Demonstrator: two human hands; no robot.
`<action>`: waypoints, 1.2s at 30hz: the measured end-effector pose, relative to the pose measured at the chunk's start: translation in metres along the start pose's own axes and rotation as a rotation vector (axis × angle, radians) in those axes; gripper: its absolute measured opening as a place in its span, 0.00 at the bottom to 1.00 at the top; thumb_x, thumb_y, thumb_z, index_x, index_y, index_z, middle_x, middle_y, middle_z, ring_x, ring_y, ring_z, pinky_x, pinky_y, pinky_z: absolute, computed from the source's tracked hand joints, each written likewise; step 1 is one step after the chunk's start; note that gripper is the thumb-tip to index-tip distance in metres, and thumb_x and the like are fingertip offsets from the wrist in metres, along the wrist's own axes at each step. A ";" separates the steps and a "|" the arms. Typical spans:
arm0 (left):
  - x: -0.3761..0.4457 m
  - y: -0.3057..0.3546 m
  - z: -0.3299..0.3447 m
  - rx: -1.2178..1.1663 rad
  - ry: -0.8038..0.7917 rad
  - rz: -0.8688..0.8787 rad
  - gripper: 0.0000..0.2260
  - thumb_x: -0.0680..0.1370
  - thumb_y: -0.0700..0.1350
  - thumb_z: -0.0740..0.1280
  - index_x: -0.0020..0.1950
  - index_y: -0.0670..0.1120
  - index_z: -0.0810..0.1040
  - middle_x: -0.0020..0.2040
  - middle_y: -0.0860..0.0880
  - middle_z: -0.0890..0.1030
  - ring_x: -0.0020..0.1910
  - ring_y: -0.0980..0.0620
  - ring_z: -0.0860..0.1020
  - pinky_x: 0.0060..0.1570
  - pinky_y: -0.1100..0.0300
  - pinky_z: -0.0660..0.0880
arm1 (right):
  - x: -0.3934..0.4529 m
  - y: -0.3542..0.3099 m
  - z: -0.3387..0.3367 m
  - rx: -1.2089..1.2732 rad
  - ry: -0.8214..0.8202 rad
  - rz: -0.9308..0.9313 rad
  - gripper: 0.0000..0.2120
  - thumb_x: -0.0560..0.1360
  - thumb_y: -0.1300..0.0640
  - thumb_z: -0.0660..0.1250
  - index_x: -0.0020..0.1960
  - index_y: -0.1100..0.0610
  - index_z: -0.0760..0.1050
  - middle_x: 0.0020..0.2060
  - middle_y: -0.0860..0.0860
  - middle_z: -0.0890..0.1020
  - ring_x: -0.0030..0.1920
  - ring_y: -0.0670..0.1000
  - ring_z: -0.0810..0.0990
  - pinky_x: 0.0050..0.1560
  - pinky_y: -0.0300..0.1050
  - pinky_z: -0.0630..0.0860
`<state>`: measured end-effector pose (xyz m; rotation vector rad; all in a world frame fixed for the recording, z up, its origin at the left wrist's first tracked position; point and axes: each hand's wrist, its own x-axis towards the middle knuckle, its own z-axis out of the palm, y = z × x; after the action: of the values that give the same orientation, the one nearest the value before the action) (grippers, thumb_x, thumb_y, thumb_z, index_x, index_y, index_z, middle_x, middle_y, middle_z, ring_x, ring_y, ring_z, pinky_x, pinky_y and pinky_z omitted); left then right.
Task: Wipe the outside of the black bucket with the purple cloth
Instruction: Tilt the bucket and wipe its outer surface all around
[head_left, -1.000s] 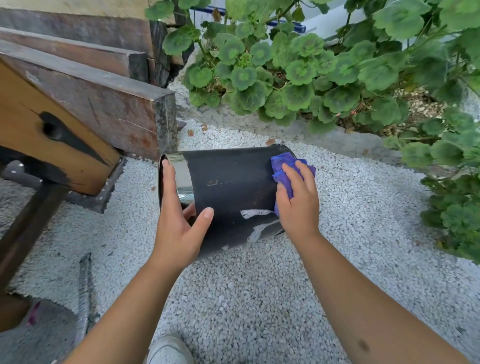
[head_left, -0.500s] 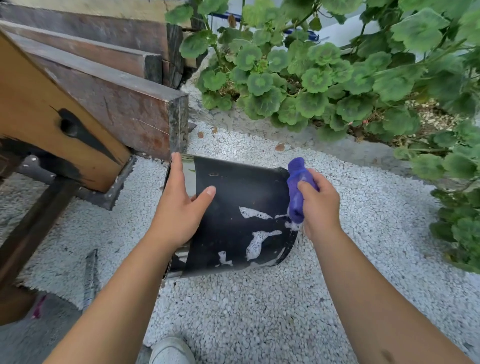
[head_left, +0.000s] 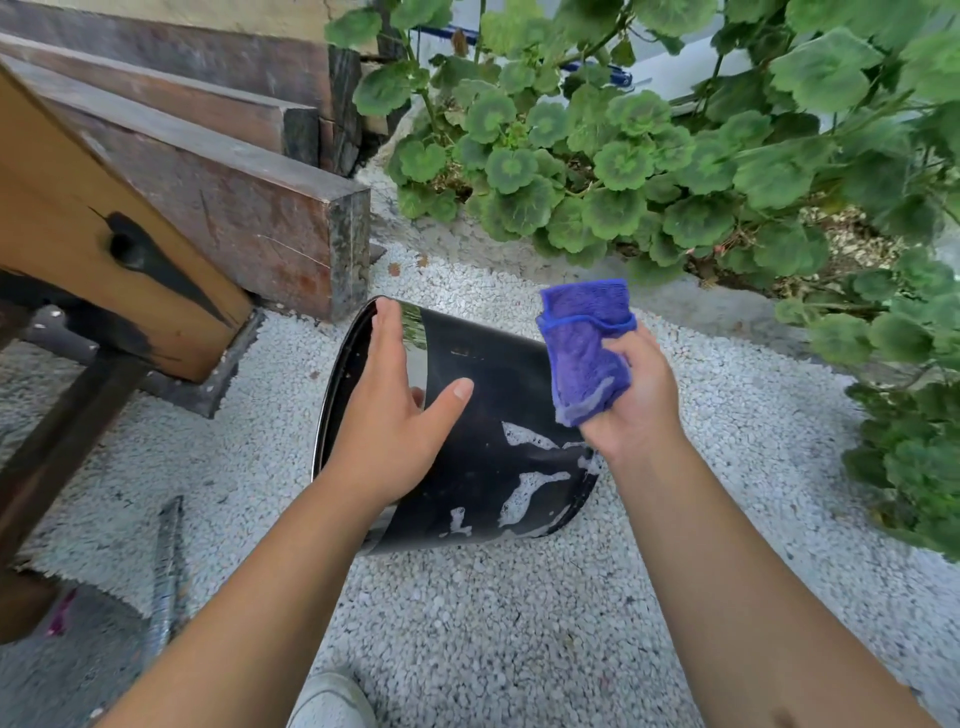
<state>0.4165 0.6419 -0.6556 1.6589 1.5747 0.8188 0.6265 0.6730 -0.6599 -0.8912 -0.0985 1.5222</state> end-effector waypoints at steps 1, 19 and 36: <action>0.000 0.000 0.000 0.016 0.006 0.012 0.42 0.72 0.68 0.62 0.79 0.59 0.43 0.79 0.65 0.40 0.77 0.65 0.41 0.59 0.77 0.63 | -0.005 0.004 0.002 0.014 -0.033 0.039 0.15 0.72 0.69 0.56 0.49 0.56 0.77 0.46 0.58 0.79 0.44 0.57 0.78 0.44 0.46 0.74; 0.001 0.001 -0.005 -0.076 0.098 0.309 0.08 0.79 0.40 0.68 0.55 0.47 0.83 0.48 0.51 0.84 0.64 0.55 0.77 0.78 0.56 0.50 | -0.031 0.034 0.040 -0.512 -0.353 -0.093 0.35 0.67 0.69 0.67 0.70 0.47 0.67 0.67 0.45 0.70 0.61 0.40 0.78 0.54 0.42 0.78; -0.014 -0.006 -0.004 -0.032 0.202 0.240 0.06 0.78 0.41 0.64 0.51 0.52 0.74 0.55 0.47 0.82 0.76 0.54 0.63 0.54 0.80 0.63 | -0.029 0.060 0.025 -0.348 0.257 -0.340 0.03 0.78 0.56 0.65 0.49 0.50 0.72 0.44 0.47 0.82 0.44 0.47 0.79 0.49 0.50 0.75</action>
<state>0.4084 0.6283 -0.6583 1.8117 1.5023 1.1616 0.5600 0.6469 -0.6624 -1.2703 -0.3185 1.0796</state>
